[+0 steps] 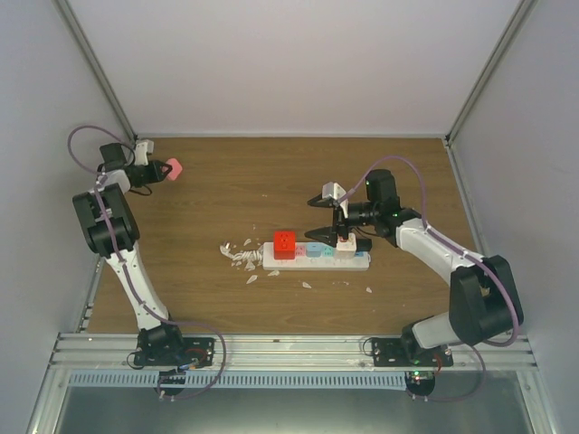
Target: Pull the plug off the socket
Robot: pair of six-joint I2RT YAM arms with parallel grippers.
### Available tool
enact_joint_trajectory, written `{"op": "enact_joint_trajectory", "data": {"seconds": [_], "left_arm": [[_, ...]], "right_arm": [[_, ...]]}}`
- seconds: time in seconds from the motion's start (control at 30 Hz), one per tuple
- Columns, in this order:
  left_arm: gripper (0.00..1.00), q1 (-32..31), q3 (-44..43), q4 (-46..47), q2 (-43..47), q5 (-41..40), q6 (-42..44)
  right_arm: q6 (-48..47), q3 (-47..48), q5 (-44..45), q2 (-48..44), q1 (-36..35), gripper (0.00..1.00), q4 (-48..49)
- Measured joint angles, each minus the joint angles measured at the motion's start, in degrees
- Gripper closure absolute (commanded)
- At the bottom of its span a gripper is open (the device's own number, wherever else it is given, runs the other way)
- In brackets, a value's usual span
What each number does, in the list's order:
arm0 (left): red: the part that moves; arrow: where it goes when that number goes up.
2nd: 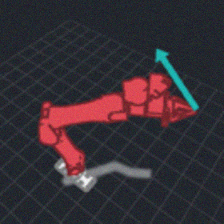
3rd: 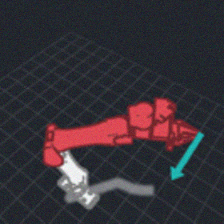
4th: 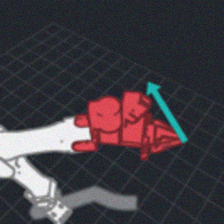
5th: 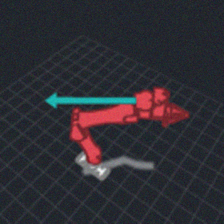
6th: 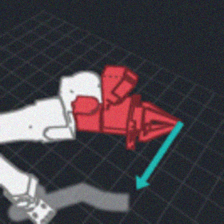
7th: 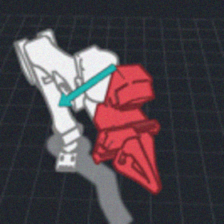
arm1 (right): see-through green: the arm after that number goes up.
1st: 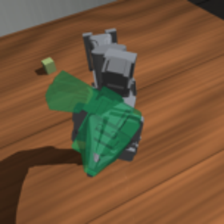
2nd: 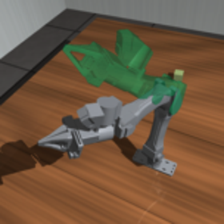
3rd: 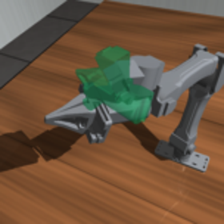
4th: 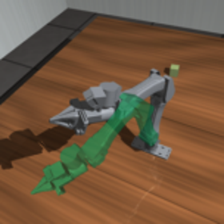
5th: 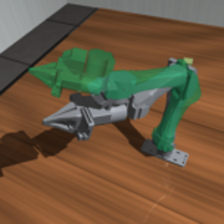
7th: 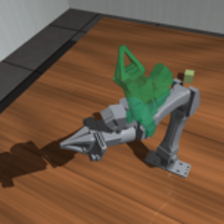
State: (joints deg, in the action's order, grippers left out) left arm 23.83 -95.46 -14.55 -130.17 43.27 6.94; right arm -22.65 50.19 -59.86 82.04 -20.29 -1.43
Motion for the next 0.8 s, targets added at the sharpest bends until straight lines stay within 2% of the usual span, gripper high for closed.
{"op": "enact_joint_trajectory", "data": {"seconds": [0.13, 0.27, 0.37, 0.63, 0.8], "left_arm": [[0.89, 0.1, -2.6, -0.3, -2.4, 0.1, -0.5], [0.67, 0.1, -4.0, -1.0, -3.8, 0.2, -1.0], [0.55, 0.3, -4.1, -1.5, -3.8, 0.2, -1.1], [0.39, 0.3, -4.2, -3.0, -3.8, -0.7, -0.2], [0.34, 0.3, -4.2, -4.4, -2.7, -2.9, 1.5]], "right_arm": [[0.0, 0.0, 0.0, 0.5, 0.0, 0.01, 0.0], [0.0, 0.0, 0.0, 0.5, 0.0, 0.01, 0.0], [-0.1, 0.0, 0.0, 0.5, 0.0, 0.00, 0.0], [-0.2, 0.0, 0.0, 0.5, 0.0, 0.00, 0.0], [-1.0, 0.0, 0.0, 0.5, 0.0, 0.00, 0.0]]}}
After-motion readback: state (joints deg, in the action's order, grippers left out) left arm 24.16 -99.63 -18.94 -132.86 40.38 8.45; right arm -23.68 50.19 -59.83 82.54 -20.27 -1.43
